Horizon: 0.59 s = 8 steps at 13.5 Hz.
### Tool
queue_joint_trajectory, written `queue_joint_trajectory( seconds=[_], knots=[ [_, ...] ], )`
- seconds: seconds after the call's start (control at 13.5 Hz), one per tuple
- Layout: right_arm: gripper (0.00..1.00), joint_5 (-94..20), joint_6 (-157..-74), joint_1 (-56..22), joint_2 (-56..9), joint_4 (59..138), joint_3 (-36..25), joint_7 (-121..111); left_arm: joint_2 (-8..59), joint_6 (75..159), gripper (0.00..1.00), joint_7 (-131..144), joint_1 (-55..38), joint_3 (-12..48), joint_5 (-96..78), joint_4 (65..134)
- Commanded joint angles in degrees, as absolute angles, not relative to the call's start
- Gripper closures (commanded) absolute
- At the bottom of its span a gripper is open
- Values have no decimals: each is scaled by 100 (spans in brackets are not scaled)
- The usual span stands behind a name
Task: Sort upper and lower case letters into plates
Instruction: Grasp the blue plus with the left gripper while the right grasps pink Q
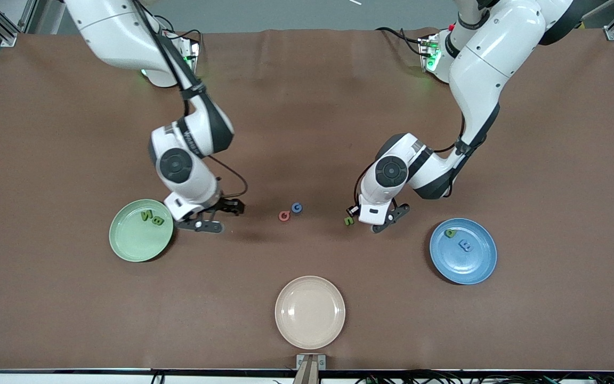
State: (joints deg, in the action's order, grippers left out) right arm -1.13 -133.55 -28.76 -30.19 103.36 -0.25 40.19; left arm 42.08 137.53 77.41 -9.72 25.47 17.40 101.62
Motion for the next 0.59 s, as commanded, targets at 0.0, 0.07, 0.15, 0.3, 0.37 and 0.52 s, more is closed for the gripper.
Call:
queue_joint_trajectory(
  seconds=[0.0, 0.07, 0.15, 0.3, 0.37, 0.52],
  knots=[
    [0, -141, -13289, -3216, -3821, 9284, -79, 5260, 4289, 13799, 57, 7937, -1046, 2461, 1907, 10055],
    [0, -115, -13289, -3330, -4032, 9081, -79, 5752, 4298, 13790, 61, 7937, -1046, 2444, 1916, 10029],
    [0, -71, -13272, -3453, -4295, 8801, -79, 6305, 4298, 13790, 69, 7928, -1046, 2443, 1916, 10028],
    [0, -44, -12983, -3664, -4849, 8116, -97, 7098, 4298, 13790, 89, 7884, -1037, 2443, 1916, 10020],
    [0, -35, -12938, -3709, -5060, 7843, -97, 7415, 4280, 13755, 96, 7875, -1028, 2435, 1916, 9985],
    [0, -35, -12999, -3814, -5273, 7682, -105, 7681, 4228, 13571, 100, 7858, -950, 2443, 1995, 9792]
  ],
)
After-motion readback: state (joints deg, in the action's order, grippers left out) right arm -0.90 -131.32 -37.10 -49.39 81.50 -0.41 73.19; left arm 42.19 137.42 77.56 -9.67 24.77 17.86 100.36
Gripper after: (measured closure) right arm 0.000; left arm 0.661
